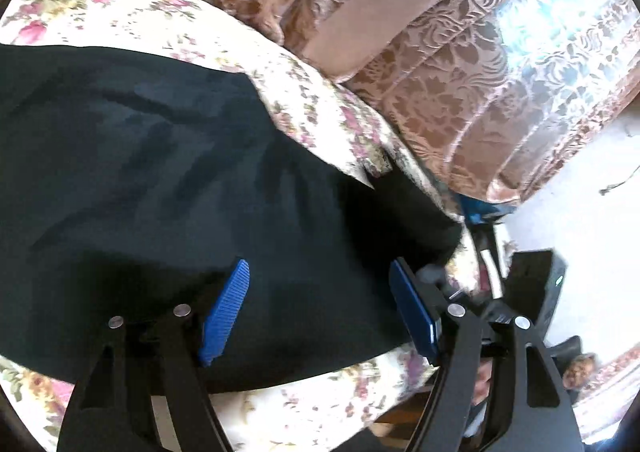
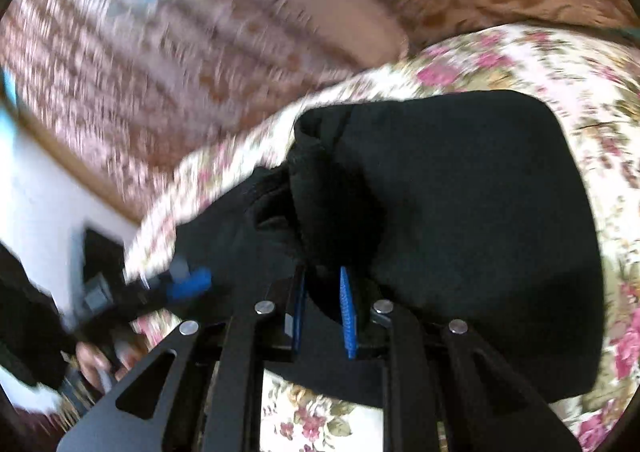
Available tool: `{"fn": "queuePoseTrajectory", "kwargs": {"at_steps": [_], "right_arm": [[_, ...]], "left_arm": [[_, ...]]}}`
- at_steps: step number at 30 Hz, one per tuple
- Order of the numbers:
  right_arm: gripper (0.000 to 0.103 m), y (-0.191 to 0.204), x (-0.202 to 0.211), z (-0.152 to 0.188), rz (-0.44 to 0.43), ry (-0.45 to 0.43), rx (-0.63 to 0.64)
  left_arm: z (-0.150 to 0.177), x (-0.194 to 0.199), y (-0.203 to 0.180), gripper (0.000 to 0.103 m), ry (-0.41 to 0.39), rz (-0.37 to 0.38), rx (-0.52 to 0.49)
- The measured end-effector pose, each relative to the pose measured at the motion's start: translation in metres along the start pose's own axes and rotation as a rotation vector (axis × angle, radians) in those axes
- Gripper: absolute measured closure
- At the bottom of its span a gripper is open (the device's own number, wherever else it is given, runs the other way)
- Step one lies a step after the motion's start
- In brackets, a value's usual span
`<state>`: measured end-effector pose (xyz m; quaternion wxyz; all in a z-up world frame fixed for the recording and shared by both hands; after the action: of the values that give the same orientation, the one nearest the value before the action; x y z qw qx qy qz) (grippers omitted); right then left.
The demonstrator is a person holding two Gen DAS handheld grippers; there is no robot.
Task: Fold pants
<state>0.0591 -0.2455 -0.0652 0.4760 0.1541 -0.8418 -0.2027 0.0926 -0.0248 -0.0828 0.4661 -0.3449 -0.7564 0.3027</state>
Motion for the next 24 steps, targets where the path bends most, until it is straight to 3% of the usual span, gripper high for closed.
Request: {"fn": "queuePoseTrajectory", "kwargs": {"at_steps": [3, 10, 14, 16, 17, 18, 20, 22, 24], "right_arm": [[0.089, 0.014, -0.016, 0.013, 0.033, 0.041, 0.071], [0.088, 0.038, -0.037, 0.036, 0.202, 0.051, 0.334], [0.085, 0.04, -0.035, 0.046, 0.215, 0.038, 0.408], [0.076, 0.04, -0.03, 0.047, 0.179, 0.038, 0.399], [0.066, 0.04, -0.028, 0.045, 0.152, 0.038, 0.378], [0.041, 0.037, -0.018, 0.043, 0.104, 0.032, 0.323], [0.036, 0.03, 0.005, 0.038, 0.076, -0.015, 0.259], [0.033, 0.011, 0.036, 0.032, 0.104, -0.073, 0.187], [0.021, -0.018, 0.068, 0.032, 0.176, -0.132, 0.093]], "left_arm": [[-0.004, -0.012, -0.005, 0.026, 0.035, 0.078, 0.039], [-0.005, -0.055, -0.003, 0.015, 0.128, 0.155, 0.167], [-0.004, -0.075, -0.001, 0.015, 0.171, 0.135, 0.192], [-0.004, -0.081, -0.002, 0.016, 0.192, 0.135, 0.197], [-0.003, -0.084, -0.003, 0.022, 0.202, 0.126, 0.195], [-0.003, -0.086, -0.003, 0.03, 0.208, 0.115, 0.191], [-0.002, -0.091, 0.001, 0.06, 0.233, 0.054, 0.179], [-0.001, -0.094, 0.005, 0.075, 0.241, 0.02, 0.161], [0.0, -0.092, 0.006, 0.079, 0.237, 0.024, 0.154]]}}
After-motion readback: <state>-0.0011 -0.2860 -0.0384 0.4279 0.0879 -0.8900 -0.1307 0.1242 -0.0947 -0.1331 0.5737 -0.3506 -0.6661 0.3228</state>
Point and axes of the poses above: each gripper's, at about its wrist camera, not at the fingertips, and x roughly against the way its jaws point, y to its left, z to its underside, the point moved 6 cm from there along -x, roughly the way its jaws point, and after that the axes turned 6 degrees about z, right-handed, at the moved point
